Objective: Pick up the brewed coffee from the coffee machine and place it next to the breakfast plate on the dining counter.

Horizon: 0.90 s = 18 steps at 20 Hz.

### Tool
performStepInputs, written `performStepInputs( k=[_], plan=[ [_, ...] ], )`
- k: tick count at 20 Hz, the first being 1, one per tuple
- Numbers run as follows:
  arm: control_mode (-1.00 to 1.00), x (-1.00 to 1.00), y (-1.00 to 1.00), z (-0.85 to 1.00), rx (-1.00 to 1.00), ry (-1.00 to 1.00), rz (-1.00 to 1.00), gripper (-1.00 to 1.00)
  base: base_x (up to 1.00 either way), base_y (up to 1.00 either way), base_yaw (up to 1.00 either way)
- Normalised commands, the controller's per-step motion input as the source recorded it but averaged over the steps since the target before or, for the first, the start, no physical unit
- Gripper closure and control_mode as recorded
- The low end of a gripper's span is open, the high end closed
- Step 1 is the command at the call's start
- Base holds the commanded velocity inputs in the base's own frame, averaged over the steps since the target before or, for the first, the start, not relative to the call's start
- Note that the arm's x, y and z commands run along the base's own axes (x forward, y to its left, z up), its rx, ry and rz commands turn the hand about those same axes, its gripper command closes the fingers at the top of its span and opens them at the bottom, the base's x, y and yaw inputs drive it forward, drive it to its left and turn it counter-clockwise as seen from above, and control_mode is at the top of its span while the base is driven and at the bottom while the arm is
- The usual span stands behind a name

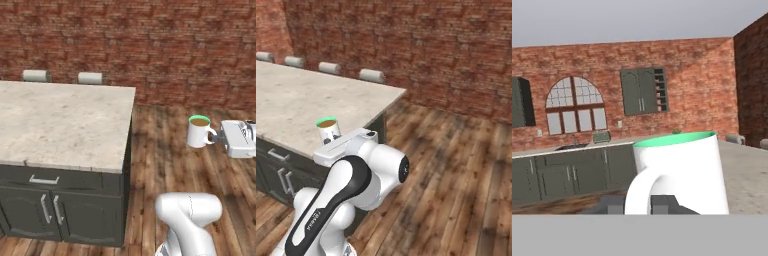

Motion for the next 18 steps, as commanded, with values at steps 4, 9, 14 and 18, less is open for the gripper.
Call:
performStepInputs(
  k=[4, 9, 14, 18],
  plan=[
    [1.00, 0.00, 0.00, 0.00, 0.00, 0.00, 0.00, 1.00, 0.82, -1.00, 0.25],
    [1.00, 0.00, 0.00, 0.00, 0.00, 0.00, 0.00, 1.00, 0.90, -1.00, 0.25],
    [1.00, 0.00, 0.00, 0.00, 0.00, 0.00, 0.00, 1.00, 0.99, -0.98, 0.25],
    [1.00, 0.00, 0.00, 0.00, 0.00, 0.00, 0.00, 1.00, 0.99, -1.00, 0.26]
  ],
)
